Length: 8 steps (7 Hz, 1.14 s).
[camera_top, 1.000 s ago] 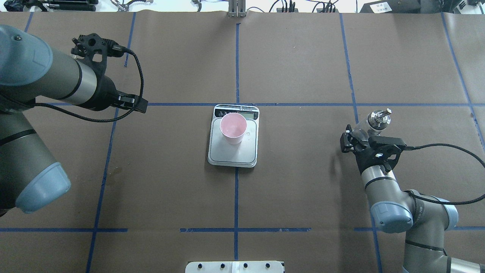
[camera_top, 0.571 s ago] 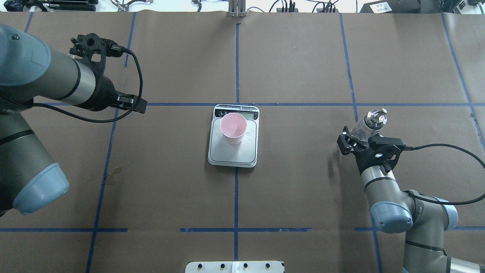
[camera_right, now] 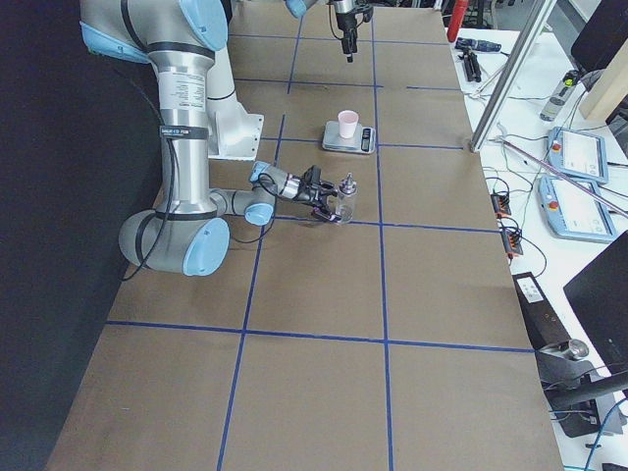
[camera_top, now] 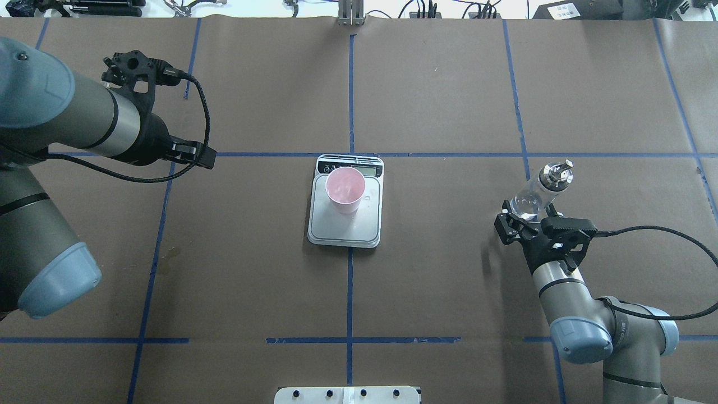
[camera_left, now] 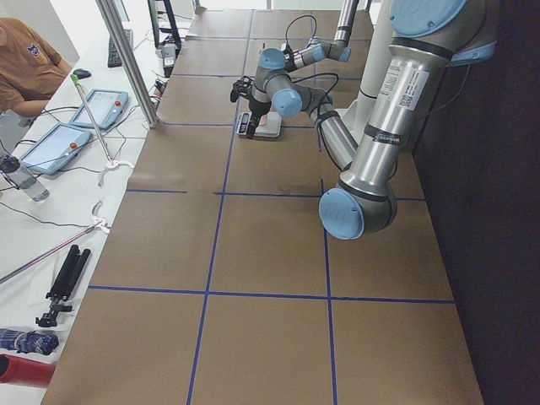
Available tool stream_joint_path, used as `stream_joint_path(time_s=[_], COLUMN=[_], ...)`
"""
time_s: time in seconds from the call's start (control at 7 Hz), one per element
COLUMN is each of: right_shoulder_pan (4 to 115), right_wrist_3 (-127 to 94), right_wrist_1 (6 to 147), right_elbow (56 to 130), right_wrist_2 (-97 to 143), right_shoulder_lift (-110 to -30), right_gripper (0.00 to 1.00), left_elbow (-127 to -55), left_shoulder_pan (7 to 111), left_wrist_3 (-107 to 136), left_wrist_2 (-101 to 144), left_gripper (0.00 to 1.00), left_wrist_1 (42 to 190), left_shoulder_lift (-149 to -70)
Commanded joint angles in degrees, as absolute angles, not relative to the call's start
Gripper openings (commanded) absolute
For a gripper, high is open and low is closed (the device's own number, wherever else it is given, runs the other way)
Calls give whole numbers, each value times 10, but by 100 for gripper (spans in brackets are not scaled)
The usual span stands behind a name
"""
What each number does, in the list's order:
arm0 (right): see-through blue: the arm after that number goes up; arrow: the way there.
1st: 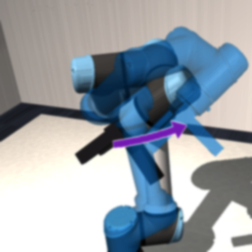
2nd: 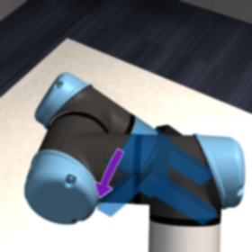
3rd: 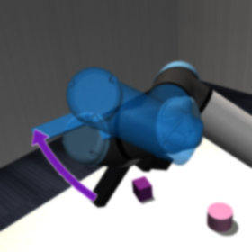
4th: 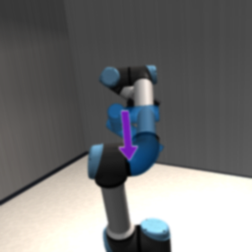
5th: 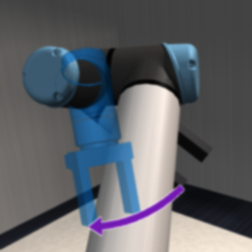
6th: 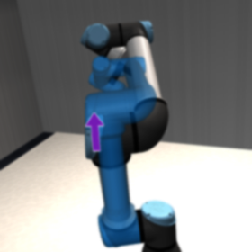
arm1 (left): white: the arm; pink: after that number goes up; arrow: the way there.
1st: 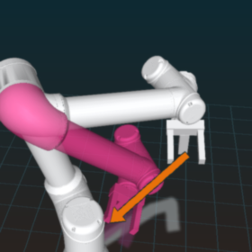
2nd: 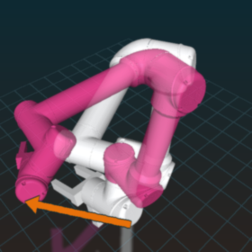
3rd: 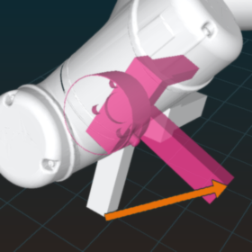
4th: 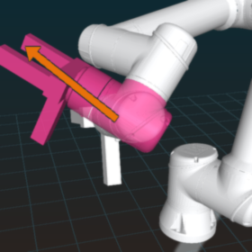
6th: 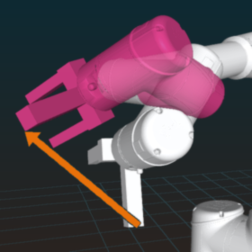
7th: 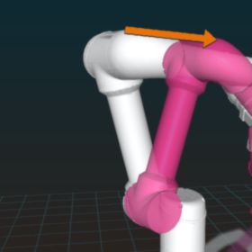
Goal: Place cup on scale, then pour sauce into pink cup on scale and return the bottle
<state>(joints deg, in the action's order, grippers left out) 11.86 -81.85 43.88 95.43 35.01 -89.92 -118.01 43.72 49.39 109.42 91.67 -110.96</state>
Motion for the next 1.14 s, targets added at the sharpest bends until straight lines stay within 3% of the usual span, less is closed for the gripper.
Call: stream_joint_path(time_s=[0.0,0.29,0.71,1.0], right_shoulder_pan=[92,73,66,94], right_wrist_3=[-818,-819,-791,-724], right_wrist_1=[438,439,433,398], right_elbow=[994,1017,1131,1131], right_wrist_2=[344,336,443,521], right_shoulder_lift=[-945,-961,-1090,-1126], right_gripper=[100,100,100,100], left_elbow=[-1180,-1180,-1180,-1176], left_shoulder_pan=[438,437,438,446], left_wrist_3=[494,494,486,442], left_wrist_2=[1094,1094,1096,1095], left_gripper=[84,84,84,83], left_wrist_1=[917,917,918,920], left_shoulder_lift=[-1109,-1111,-1104,-1086])
